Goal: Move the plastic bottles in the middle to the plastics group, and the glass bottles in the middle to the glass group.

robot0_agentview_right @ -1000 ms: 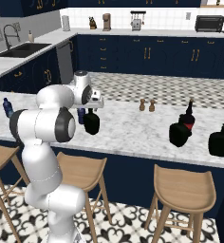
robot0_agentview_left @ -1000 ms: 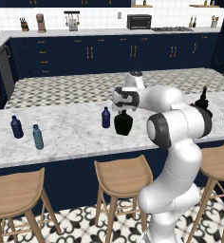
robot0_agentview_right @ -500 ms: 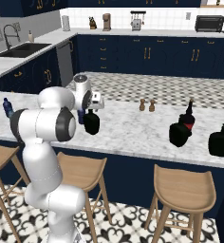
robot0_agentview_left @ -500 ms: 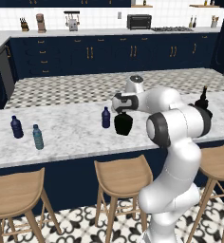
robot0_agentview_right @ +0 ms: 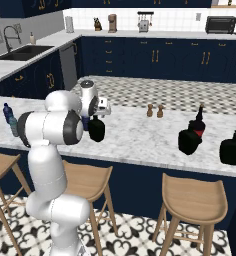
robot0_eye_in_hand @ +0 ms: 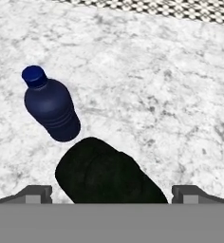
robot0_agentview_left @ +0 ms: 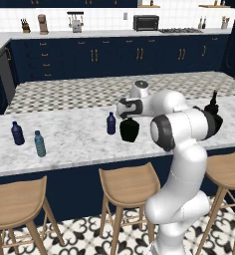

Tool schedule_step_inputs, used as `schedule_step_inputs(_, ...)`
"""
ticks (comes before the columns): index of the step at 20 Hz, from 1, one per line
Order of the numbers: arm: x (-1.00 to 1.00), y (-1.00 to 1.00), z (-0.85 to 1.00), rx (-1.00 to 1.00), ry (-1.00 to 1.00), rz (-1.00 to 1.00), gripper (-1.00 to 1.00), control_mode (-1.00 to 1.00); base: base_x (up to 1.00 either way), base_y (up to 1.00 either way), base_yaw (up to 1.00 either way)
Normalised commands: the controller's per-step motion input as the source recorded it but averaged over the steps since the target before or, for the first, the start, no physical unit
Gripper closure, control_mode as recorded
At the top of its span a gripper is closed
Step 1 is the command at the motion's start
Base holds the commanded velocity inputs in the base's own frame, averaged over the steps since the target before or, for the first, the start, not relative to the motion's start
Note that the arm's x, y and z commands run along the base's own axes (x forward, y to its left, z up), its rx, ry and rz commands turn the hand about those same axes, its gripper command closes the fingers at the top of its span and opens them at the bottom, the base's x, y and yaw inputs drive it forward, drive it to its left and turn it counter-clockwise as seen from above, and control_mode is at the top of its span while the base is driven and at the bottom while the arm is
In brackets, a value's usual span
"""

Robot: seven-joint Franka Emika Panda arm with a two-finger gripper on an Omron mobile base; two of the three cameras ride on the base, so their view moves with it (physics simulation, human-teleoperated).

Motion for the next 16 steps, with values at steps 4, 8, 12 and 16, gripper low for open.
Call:
schedule_step_inputs(4,0.00,0.01,-0.27,0.00,0.00,0.00,-1.00,-1.00,0.00,0.00,0.00)
schedule_step_inputs(8,0.01,0.04,-0.20,0.00,0.00,0.00,-1.00,-1.00,0.00,0.00,0.00)
schedule_step_inputs(12,0.03,0.00,-0.03,0.00,0.00,0.00,-1.00,-1.00,0.00,0.00,0.00)
schedule_step_inputs(16,0.00,0.00,-0.05,0.00,0.00,0.00,-1.00,-1.00,0.00,0.00,0.00)
